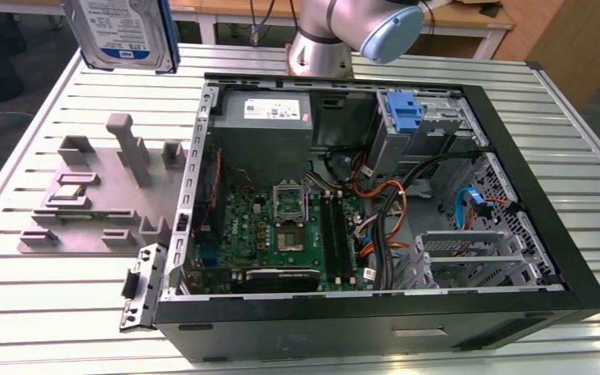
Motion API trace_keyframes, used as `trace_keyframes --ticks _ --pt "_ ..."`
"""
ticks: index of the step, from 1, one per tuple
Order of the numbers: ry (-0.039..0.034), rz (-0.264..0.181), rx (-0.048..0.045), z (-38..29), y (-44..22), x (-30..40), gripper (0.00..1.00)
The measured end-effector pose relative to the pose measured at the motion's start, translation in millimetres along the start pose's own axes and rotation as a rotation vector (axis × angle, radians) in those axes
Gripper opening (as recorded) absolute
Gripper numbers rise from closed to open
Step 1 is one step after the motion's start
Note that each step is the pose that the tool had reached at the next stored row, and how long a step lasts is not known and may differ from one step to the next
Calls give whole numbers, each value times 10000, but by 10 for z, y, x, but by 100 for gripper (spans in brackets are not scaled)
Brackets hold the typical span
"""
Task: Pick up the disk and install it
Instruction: 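Pick up the disk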
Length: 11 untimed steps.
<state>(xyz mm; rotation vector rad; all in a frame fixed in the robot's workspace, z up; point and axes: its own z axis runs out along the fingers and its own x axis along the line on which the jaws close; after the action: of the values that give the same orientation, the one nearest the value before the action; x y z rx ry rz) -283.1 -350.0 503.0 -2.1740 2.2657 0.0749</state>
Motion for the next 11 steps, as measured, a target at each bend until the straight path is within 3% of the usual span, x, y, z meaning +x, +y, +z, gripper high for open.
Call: trace_keyframes --ticks 4,11 --pt "0 -2 0 0 -13 1 35" --pt "0 0 0 -4 -136 -5 35"
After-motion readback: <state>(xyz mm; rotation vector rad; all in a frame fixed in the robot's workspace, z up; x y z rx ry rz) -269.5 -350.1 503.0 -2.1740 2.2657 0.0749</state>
